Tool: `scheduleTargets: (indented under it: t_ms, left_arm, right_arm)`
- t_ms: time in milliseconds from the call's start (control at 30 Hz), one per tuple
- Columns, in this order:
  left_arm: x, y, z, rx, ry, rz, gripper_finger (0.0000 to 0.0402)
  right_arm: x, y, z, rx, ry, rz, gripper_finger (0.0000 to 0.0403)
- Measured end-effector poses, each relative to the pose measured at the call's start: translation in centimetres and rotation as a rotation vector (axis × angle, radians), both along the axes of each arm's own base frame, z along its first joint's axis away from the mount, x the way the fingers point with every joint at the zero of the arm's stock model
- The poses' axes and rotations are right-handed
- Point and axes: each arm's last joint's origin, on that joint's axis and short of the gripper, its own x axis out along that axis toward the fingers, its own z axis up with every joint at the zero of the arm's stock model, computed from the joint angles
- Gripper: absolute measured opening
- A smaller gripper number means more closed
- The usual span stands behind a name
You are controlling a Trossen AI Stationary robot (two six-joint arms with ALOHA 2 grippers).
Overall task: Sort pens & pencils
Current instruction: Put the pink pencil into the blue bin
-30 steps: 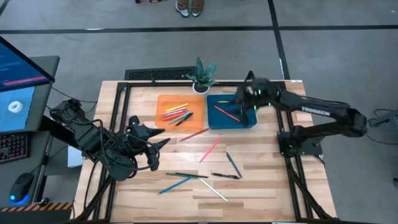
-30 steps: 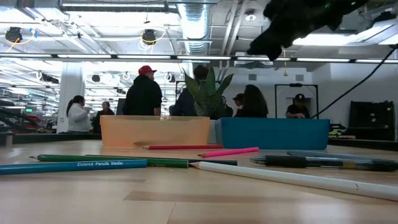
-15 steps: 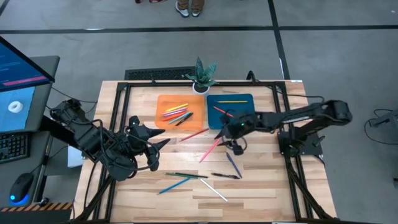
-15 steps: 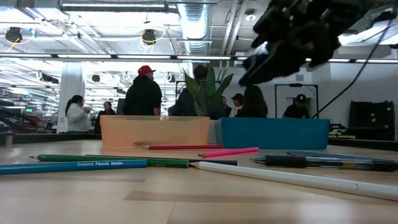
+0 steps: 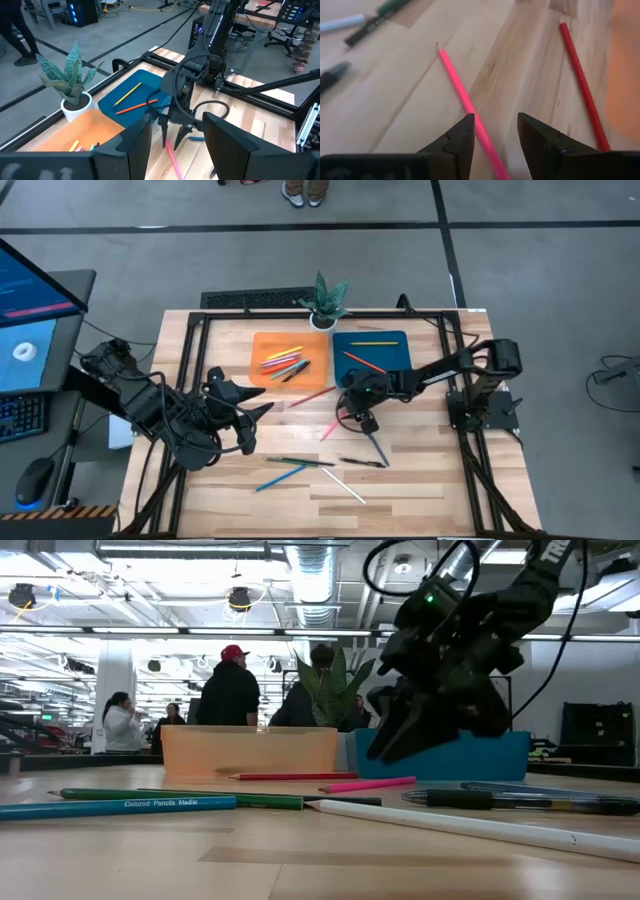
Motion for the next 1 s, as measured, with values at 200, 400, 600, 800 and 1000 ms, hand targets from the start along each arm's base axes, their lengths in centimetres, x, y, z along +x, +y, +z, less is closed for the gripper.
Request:
scheduleTargets:
  t_ms: [200,400,600,800,1000]
  left_arm:
    - [0.0,0.0,0.0,-0.006,-0.003,0.002,0.0167]
    - [0.0,0.0,0.0,-0.006,-0.002,0.001,0.0167]
    - [0.0,0.0,0.0,-0.003,0.0,-0.001,0.0167]
    - [0.0,0.0,0.0,-0.002,0.0,0.0,0.0167]
    - [0.0,0.0,0.0,0.001,0.002,-0.002,0.0167]
  right_arm:
    - [1.1,-0.1,-0.7,-0.043,0.011,-0.013,0.0169]
    - [0.6,0.6,-0.5,-0.062,0.053,-0.014,0.0171]
    - [-0.2,1.2,1.1,-0.054,0.07,-0.031,0.0169]
    - [-0.7,2.4,3.3,-0.086,0.02,-0.067,0.0168]
    - [-0.7,5.6,2.9,-0.343,0.095,-0.003,0.0156]
